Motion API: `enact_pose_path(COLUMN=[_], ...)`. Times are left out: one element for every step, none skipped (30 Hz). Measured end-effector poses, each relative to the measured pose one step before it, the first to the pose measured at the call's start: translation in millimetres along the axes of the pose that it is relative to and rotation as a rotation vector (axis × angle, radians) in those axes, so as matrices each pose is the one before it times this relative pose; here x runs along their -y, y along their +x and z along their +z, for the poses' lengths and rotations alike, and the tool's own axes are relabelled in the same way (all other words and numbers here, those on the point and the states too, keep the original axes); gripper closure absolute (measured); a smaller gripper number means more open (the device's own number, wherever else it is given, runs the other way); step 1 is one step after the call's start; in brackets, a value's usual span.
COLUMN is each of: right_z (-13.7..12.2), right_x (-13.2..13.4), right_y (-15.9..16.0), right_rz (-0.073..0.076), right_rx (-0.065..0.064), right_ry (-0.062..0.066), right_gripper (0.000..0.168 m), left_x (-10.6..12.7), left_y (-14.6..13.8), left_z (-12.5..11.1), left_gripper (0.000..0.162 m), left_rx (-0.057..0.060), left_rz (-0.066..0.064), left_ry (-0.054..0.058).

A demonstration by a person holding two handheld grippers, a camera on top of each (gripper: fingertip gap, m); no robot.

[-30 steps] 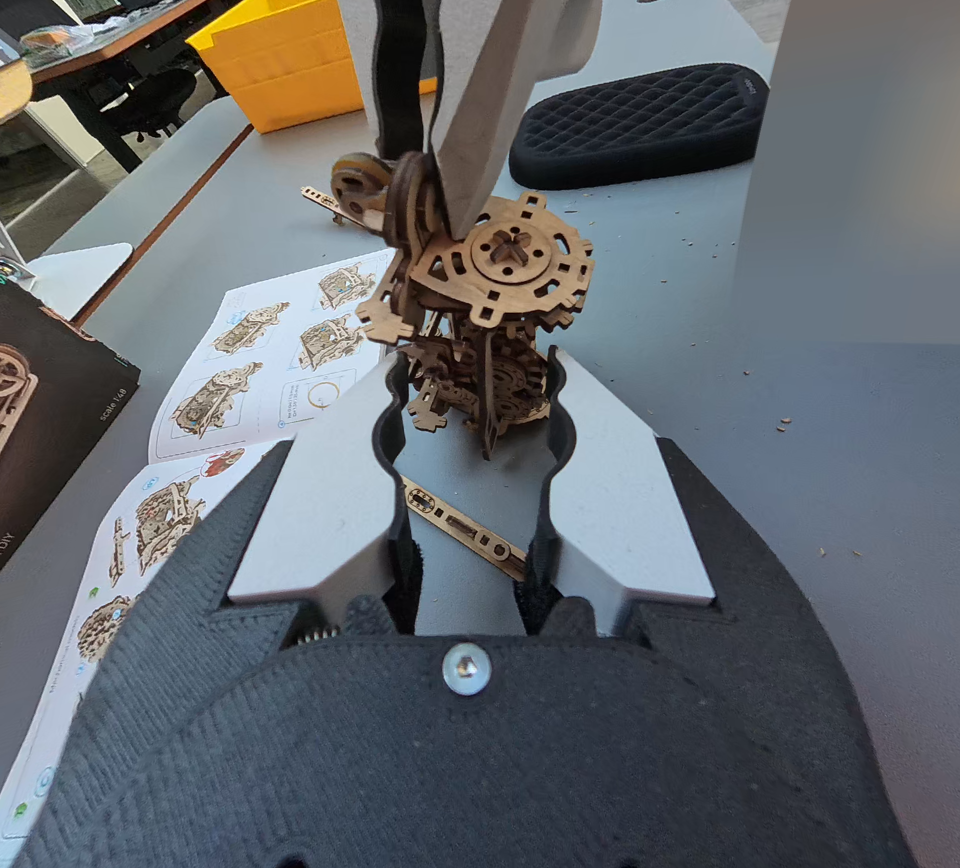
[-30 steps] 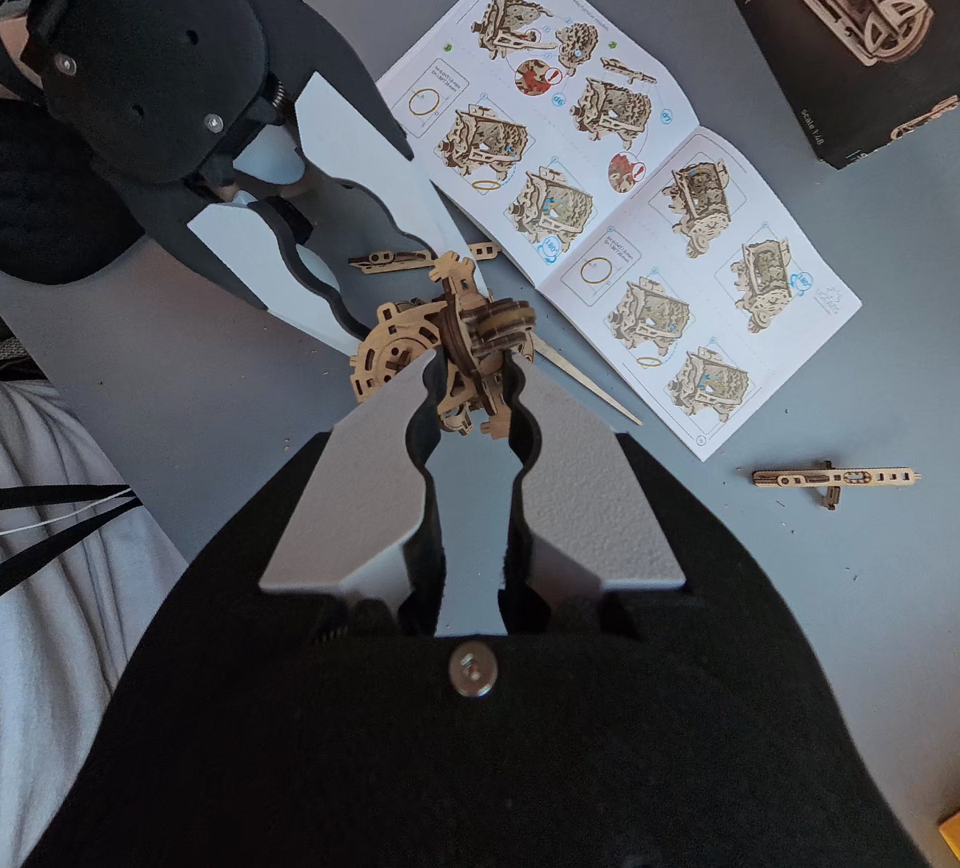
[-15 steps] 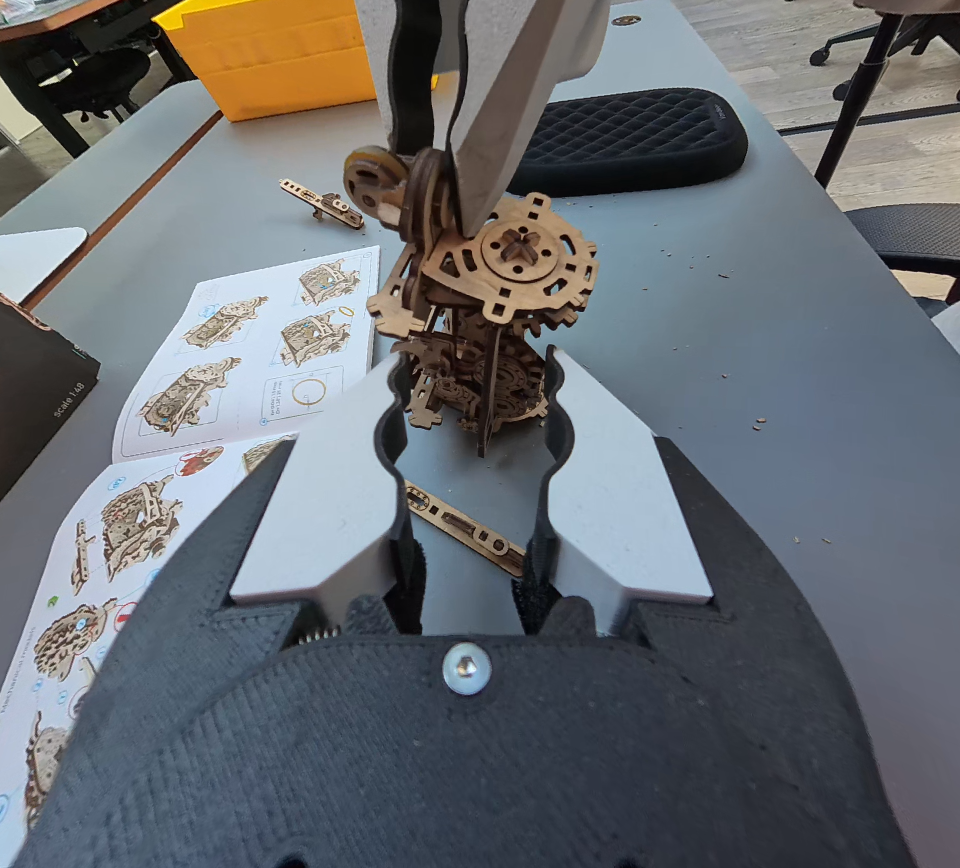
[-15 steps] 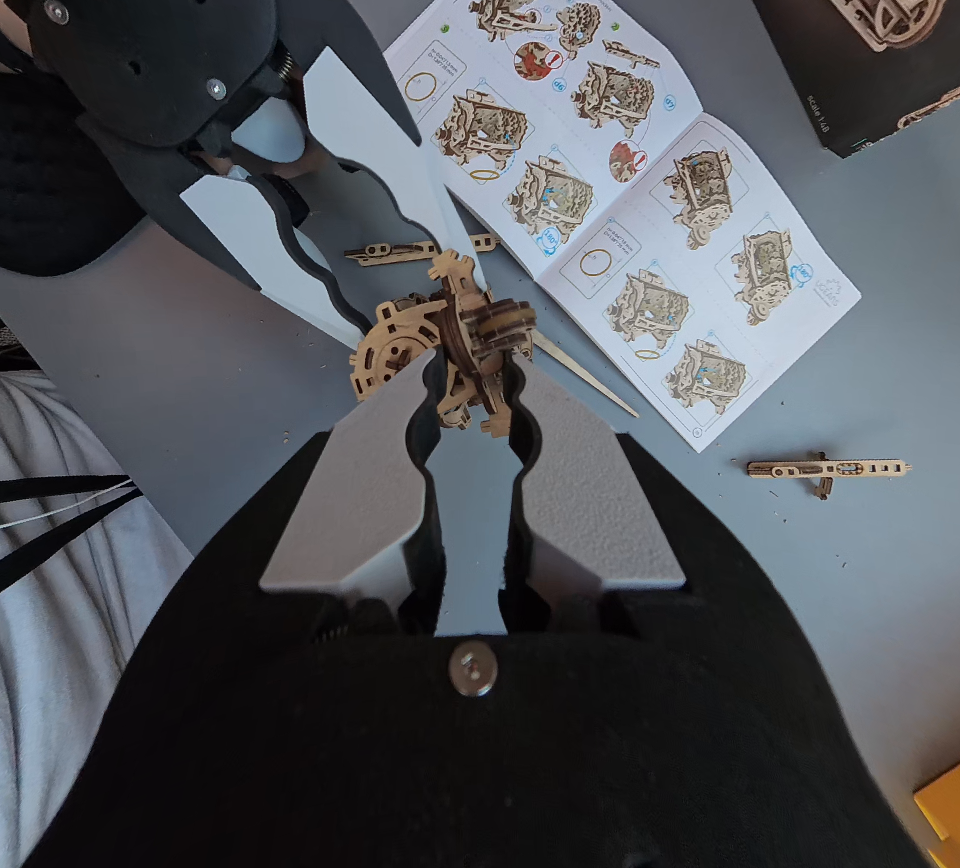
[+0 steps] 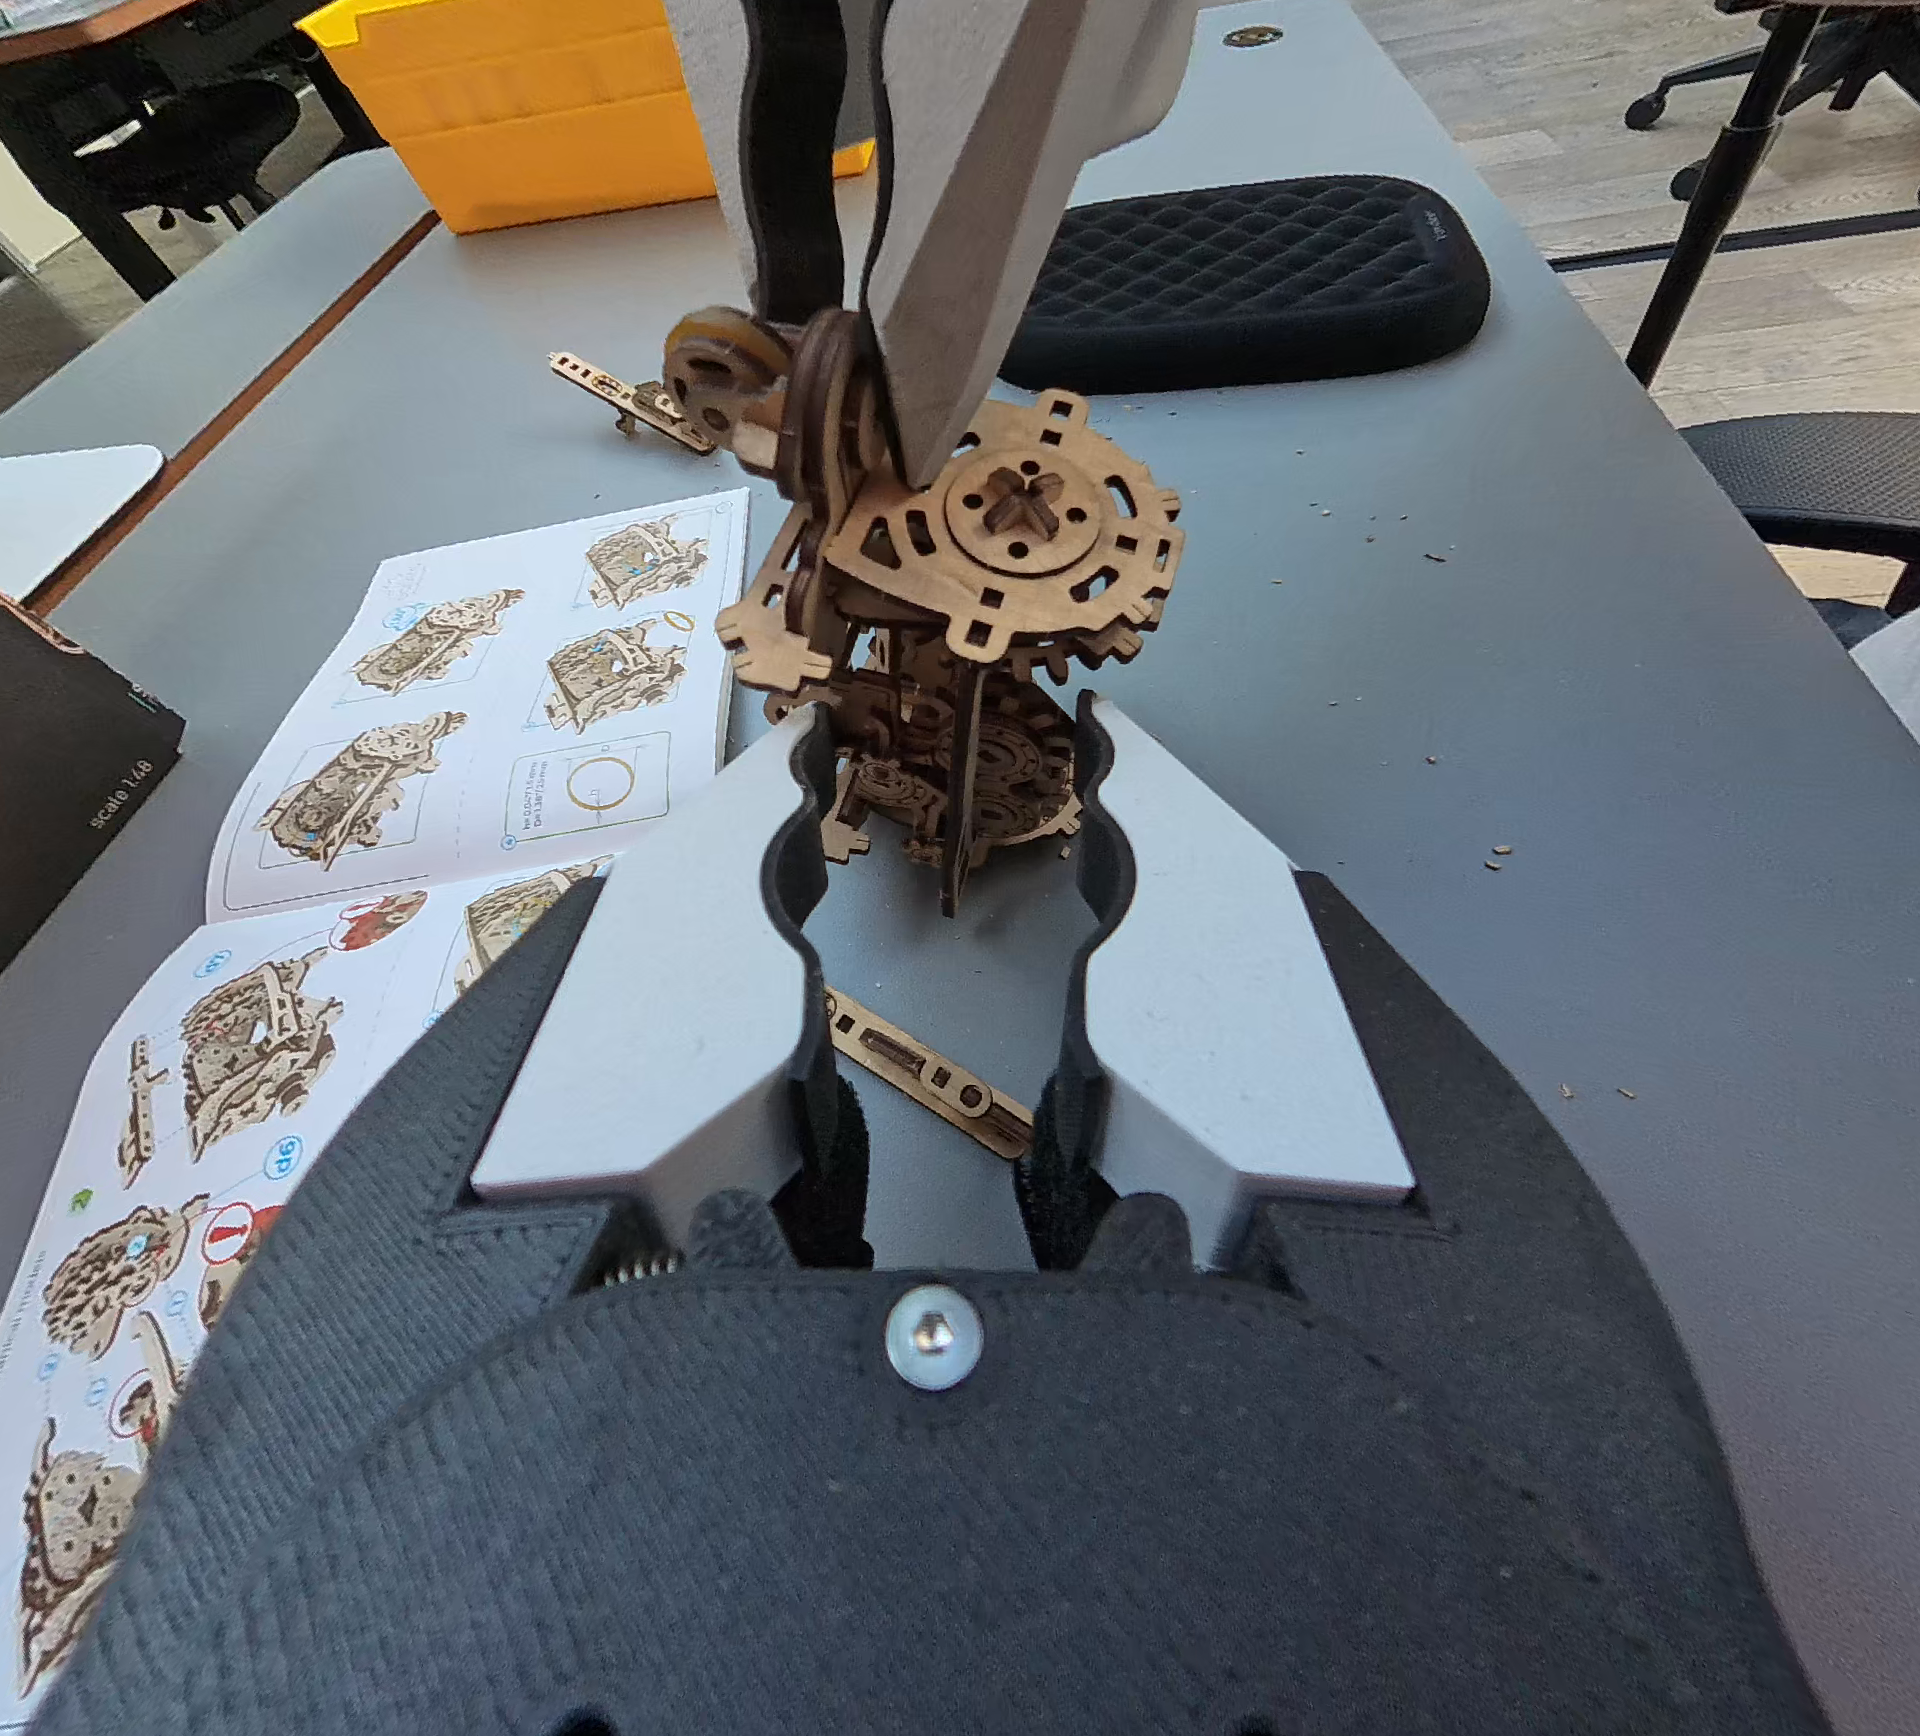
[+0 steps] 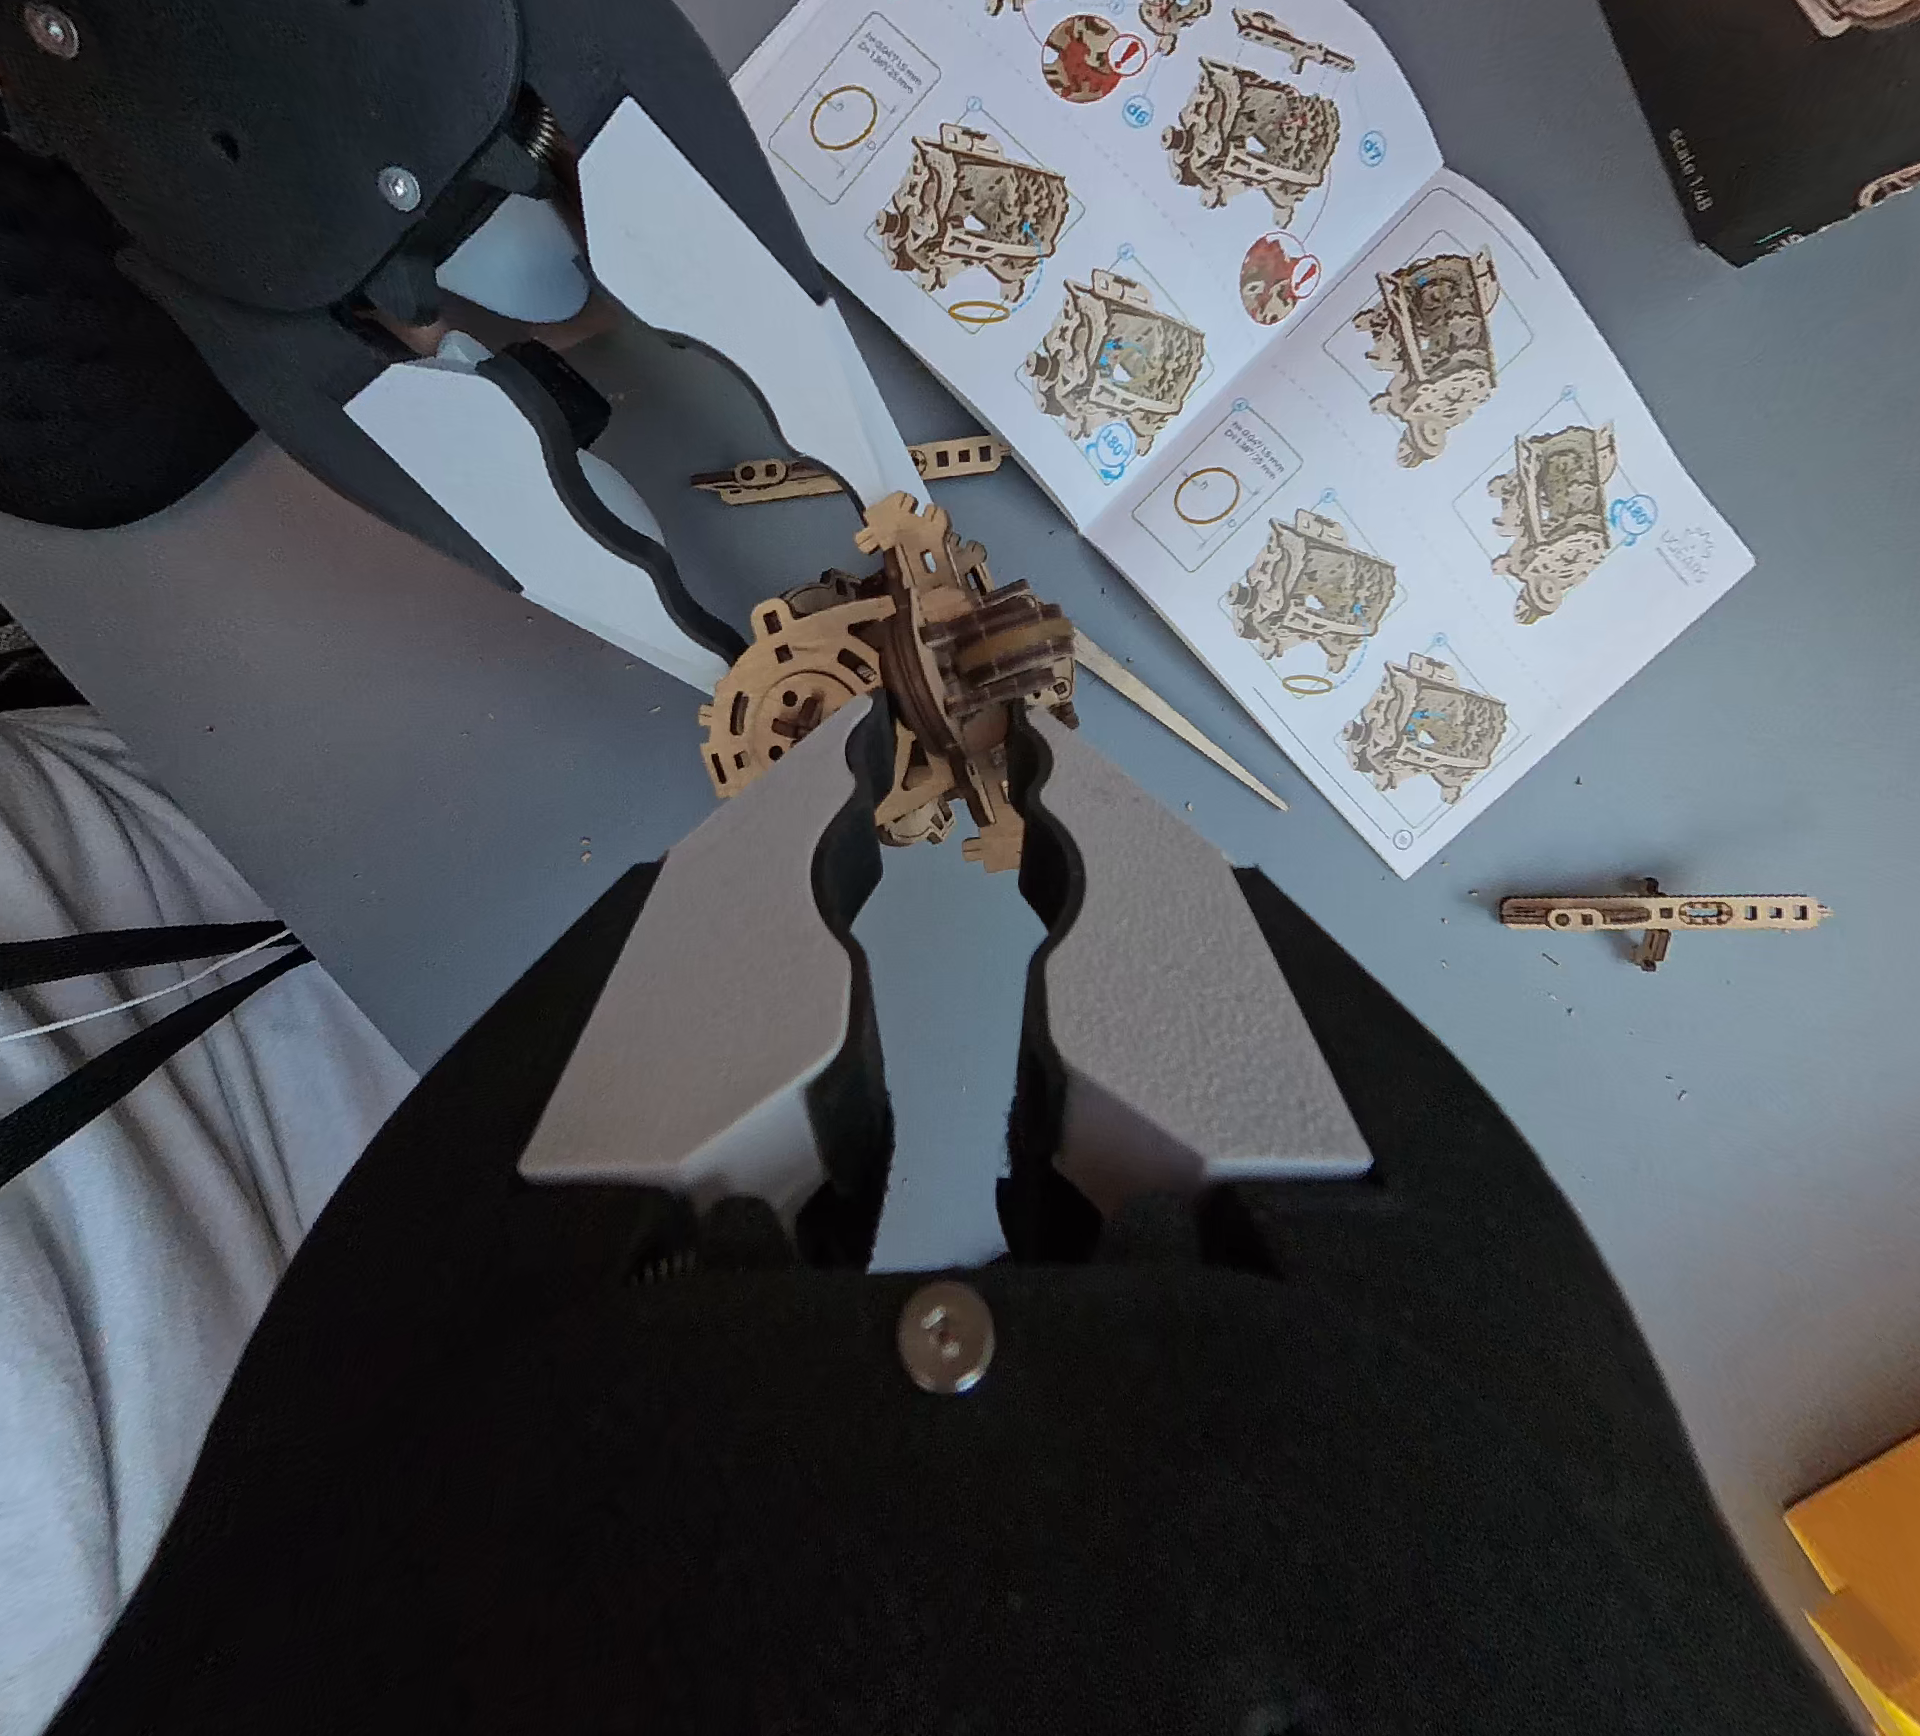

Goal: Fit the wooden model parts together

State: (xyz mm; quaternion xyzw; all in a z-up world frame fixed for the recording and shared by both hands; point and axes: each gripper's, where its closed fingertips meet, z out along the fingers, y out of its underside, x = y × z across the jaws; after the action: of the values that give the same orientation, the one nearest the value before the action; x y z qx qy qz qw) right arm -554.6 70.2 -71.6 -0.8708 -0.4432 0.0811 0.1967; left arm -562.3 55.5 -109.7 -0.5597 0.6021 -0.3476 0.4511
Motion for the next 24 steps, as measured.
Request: enact_pose_path(right_z=[0.01, 0.02, -0.01, 0.02, 0.00, 0.09, 0.03, 0.09, 0.09, -0.18, -0.05, -0.09, -0.14, 0.07, 0.02, 0.03, 0.14, 0.03, 0.11, 0.09, 0.07, 0.14, -0.08, -0.13], right_x=[-0.01, 0.05, -0.03, -0.01, -0.08, 0.07, -0.07, -0.05, -0.04, -0.32, -0.28, -0.20, -0.38, -0.35, -0.26, 0.04, -0.14, 0.11, 0.26, 0.23, 0.20, -0.14, -0.25, -0.23], right_y=[0.01, -0.13, -0.09, -0.12, -0.01, 0.05, 0.04, -0.13, -0.01, -0.05, -0.06, 0.01, 0.14, -0.07, -0.17, -0.07, -0.28, 0.12, -0.07, -0.03, 0.07, 0.18, 0.06, 0.12], right_rz=[-0.0046, -0.0056, -0.0026, -0.0007, -0.0023, 0.0012, 0.0047, -0.0002, -0.0002, -0.0006, -0.0039, -0.0005, 0.0019, 0.0009, 0.0010, 0.0001, 0.0004, -0.0017, -0.0016, 0.0003, -0.0016, -0.0019, 0.0001, -0.0003], right_rx=[-0.0040, -0.0042, -0.0024, -0.0013, -0.0004, 0.0015, 0.0024, 0.0006, -0.0013, -0.0018, -0.0024, -0.0017, -0.0004, 0.0017, 0.0028, 0.0018, 0.0021, -0.0007, 0.0001, 0.0004, -0.0009, -0.0018, -0.0012, -0.0011], right_ry=[-0.0087, -0.0071, -0.0076, -0.0063, -0.0057, -0.0050, -0.0061, -0.0070, -0.0062, -0.0087, -0.0066, -0.0058, -0.0061, -0.0063, -0.0054, -0.0046, -0.0056, -0.0044, -0.0030, -0.0035, -0.0034, -0.0045, -0.0037, -0.0022], right_gripper=[0.148, 0.148, 0.148, 0.148, 0.148, 0.148, 0.148, 0.148, 0.148, 0.148, 0.148, 0.148, 0.148, 0.148, 0.148, 0.148, 0.148, 0.148, 0.148, 0.148, 0.148, 0.148, 0.148, 0.148], left_x=[-0.05, 0.00, -0.01, 0.07, 0.06, 0.09, 0.04, 0.09, 0.10, 0.02, 0.09, -0.03, 0.18, 0.42, 0.36, -0.06, -0.05, 0.02, -0.07, -0.04, 0.22, 0.04, 0.19, 0.02], left_y=[0.03, -0.06, 0.06, -0.07, 0.02, 0.01, -0.05, 0.09, 0.05, 0.14, 0.09, 0.09, 0.14, 0.18, -0.63, -1.35, 0.02, 0.26, 0.34, 1.06, 1.09, 0.27, 0.18, 0.08], left_z=[-0.01, -0.05, 0.07, 0.09, 0.07, 0.07, 0.09, -0.01, -0.02, 0.00, 0.09, -0.06, -0.10, -0.06, -0.11, 0.05, -0.03, -0.03, -0.04, 0.04, 0.20, 0.48, 0.46, 0.15], left_gripper=[0.119, 0.119, 0.119, 0.119, 0.119, 0.119, 0.119, 0.119, 0.119, 0.119, 0.119, 0.119, 0.119, 0.118, 0.116, 0.113, 0.113, 0.113, 0.114, 0.116, 0.119, 0.119, 0.119, 0.119], left_rx=[-0.0006, -0.0006, 0.0002, 0.0009, 0.0011, 0.0015, 0.0009, -0.0009, -0.0003, -0.0004, 0.0004, 0.0009, 0.0003, -0.0017, 0.0025, 0.0053, -0.0043, -0.0051, -0.0044, -0.0068, -0.0050, 0.0016, 0.0018, -0.0004], left_rz=[-0.0006, -0.0010, -0.0011, 0.0005, 0.0002, 0.0009, -0.0012, -0.0026, -0.0019, 0.0001, 0.0007, 0.0029, 0.0015, -0.0022, -0.0049, -0.0071, -0.0062, -0.0050, -0.0031, -0.0002, 0.0000, 0.0019, 0.0040, 0.0011], left_ry=[-0.0003, -0.0004, -0.0003, -0.0008, -0.0010, -0.0008, 0.0000, 0.0001, -0.0008, 0.0001, 0.0002, 0.0013, 0.0024, 0.0042, 0.0035, -0.0001, 0.0000, 0.0004, 0.0001, -0.0006, -0.0001, -0.0010, -0.0007, -0.0004])
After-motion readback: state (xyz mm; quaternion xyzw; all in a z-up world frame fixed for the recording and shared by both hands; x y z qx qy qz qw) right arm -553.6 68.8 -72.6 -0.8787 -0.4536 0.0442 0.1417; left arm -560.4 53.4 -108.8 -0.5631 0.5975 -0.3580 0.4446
